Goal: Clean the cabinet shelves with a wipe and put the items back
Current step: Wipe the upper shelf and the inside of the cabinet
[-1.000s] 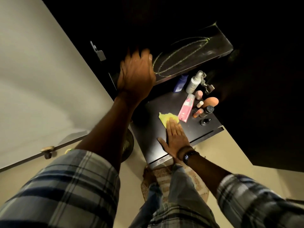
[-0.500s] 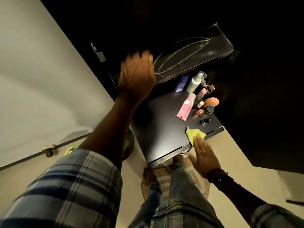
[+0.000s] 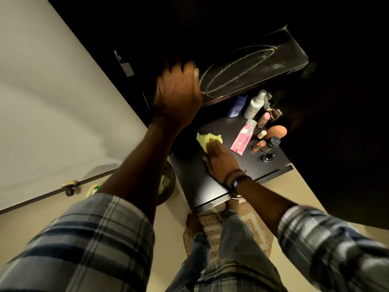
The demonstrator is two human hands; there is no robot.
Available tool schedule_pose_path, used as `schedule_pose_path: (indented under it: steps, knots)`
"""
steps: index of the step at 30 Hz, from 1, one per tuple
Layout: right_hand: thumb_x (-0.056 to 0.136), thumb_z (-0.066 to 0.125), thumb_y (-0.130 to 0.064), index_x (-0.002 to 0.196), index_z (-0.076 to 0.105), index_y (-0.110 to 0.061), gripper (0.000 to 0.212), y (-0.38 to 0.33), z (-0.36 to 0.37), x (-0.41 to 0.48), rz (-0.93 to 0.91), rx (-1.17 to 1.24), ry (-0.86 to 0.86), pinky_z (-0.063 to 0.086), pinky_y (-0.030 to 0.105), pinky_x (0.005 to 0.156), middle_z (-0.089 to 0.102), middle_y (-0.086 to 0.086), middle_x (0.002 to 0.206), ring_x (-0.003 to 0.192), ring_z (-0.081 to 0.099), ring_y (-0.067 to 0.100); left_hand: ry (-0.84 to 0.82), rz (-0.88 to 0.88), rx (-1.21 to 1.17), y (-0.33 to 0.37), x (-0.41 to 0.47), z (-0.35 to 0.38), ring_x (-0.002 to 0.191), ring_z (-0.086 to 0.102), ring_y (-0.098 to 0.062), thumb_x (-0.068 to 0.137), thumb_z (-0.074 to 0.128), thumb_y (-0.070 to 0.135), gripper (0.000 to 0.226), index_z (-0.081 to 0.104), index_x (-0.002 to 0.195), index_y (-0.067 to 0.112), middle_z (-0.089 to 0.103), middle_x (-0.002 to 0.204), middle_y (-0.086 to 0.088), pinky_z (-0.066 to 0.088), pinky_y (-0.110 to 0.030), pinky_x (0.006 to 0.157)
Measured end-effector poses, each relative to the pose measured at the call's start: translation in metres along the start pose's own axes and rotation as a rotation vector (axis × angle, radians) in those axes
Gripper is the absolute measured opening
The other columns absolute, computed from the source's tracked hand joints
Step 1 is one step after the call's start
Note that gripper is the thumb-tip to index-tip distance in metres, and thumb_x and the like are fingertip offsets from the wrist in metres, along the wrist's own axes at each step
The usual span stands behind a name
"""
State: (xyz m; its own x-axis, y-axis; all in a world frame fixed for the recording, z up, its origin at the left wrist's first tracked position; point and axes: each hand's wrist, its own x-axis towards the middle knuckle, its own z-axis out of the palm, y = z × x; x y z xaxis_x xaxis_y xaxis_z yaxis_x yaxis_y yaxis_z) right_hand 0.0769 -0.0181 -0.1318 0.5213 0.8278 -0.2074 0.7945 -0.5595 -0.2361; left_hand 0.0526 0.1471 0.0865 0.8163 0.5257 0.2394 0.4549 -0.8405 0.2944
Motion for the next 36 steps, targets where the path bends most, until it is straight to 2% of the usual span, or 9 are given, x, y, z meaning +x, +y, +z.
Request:
schedule_pose_path:
  steps: [5, 11, 16, 20, 25, 28, 32, 34, 36]
  knots:
    - [0.086, 0.05, -0.017, 0.136, 0.043, -0.008, 0.051, -0.019, -0.015, 0.09, 0.267, 0.32, 0.044, 0.029, 0.029, 0.11, 0.043, 0.012, 0.141, 0.13, 0.041, 0.03, 0.081, 0.02, 0.017, -0.001, -0.001, 0.006, 0.103, 0.052, -0.03, 0.1, 0.027, 0.026, 0.038, 0.052, 0.122, 0.008, 0.057, 0.113, -0.017, 0.036, -0.035, 0.087]
    - [0.095, 0.04, -0.024, 0.132, 0.049, -0.011, 0.04, -0.079, 0.002, 0.052, -0.14, 0.214, -0.087, 0.028, 0.046, 0.112, 0.044, 0.016, 0.141, 0.132, 0.038, 0.034, 0.195, 0.079, 0.025, -0.006, 0.001, 0.014, 0.079, 0.06, -0.032, 0.095, 0.041, 0.018, 0.028, 0.063, 0.103, 0.003, 0.064, 0.087, -0.018, 0.044, -0.036, 0.073]
    - [0.086, 0.024, -0.019, 0.143, 0.034, -0.001, 0.06, 0.013, -0.03, 0.078, 0.194, 0.182, 0.123, 0.027, 0.044, 0.113, 0.041, 0.026, 0.142, 0.131, 0.039, 0.041, 0.266, 0.118, 0.104, -0.006, 0.001, 0.011, 0.061, 0.06, -0.03, 0.085, 0.054, 0.014, 0.013, 0.065, 0.087, 0.006, 0.063, 0.072, -0.014, 0.047, -0.032, 0.059]
    - [0.086, 0.049, -0.01, 0.142, 0.036, -0.001, 0.058, 0.01, -0.037, 0.102, 0.121, 0.25, -0.026, 0.019, 0.042, 0.117, 0.036, 0.024, 0.146, 0.138, 0.03, 0.037, 0.306, 0.142, 0.088, -0.008, 0.0, 0.012, 0.061, 0.06, -0.029, 0.084, 0.053, 0.013, 0.014, 0.065, 0.087, 0.006, 0.063, 0.072, -0.014, 0.047, -0.031, 0.059]
    - [0.091, 0.051, -0.011, 0.13, 0.053, -0.006, 0.039, -0.072, -0.015, 0.078, -0.033, 0.34, -0.036, 0.025, 0.043, 0.114, 0.047, 0.016, 0.141, 0.134, 0.038, 0.035, 0.299, 0.14, 0.056, -0.009, 0.003, 0.017, 0.07, 0.062, -0.03, 0.091, 0.044, 0.018, 0.025, 0.065, 0.096, 0.006, 0.065, 0.08, -0.016, 0.048, -0.035, 0.066]
    - [0.098, 0.039, -0.02, 0.137, 0.046, -0.014, 0.04, -0.09, 0.015, 0.032, -0.015, 0.323, -0.01, 0.026, 0.045, 0.114, 0.04, 0.011, 0.147, 0.137, 0.034, 0.031, 0.263, 0.134, 0.052, -0.008, -0.002, 0.017, 0.071, 0.061, -0.033, 0.089, 0.046, 0.016, 0.023, 0.064, 0.096, 0.005, 0.064, 0.081, -0.018, 0.048, -0.037, 0.067]
    - [0.086, 0.053, -0.014, 0.134, 0.05, -0.015, 0.049, -0.083, 0.044, -0.057, -0.187, 0.308, 0.036, 0.047, 0.041, 0.098, 0.052, 0.008, 0.139, 0.119, 0.056, 0.03, 0.279, 0.128, 0.064, -0.007, -0.001, 0.015, 0.061, 0.059, -0.03, 0.085, 0.053, 0.011, 0.013, 0.064, 0.089, 0.006, 0.062, 0.072, -0.015, 0.048, -0.033, 0.058]
    - [0.067, 0.064, -0.018, 0.122, 0.061, -0.017, 0.055, -0.078, 0.04, -0.093, -0.318, 0.202, -0.041, 0.056, 0.034, 0.087, 0.065, 0.005, 0.122, 0.103, 0.065, 0.025, 0.311, 0.139, 0.067, -0.008, 0.0, 0.016, 0.056, 0.056, -0.026, 0.086, 0.053, 0.012, 0.012, 0.064, 0.087, 0.007, 0.061, 0.068, -0.013, 0.044, -0.029, 0.054]
    - [0.064, 0.053, -0.025, 0.102, 0.073, -0.025, 0.043, -0.067, 0.032, -0.119, -0.262, 0.17, -0.122, 0.056, 0.023, 0.073, 0.072, -0.004, 0.104, 0.095, 0.062, 0.017, 0.332, 0.16, 0.071, -0.009, -0.001, 0.016, 0.054, 0.052, -0.022, 0.089, 0.048, 0.014, 0.017, 0.064, 0.086, 0.008, 0.058, 0.066, -0.01, 0.036, -0.026, 0.053]
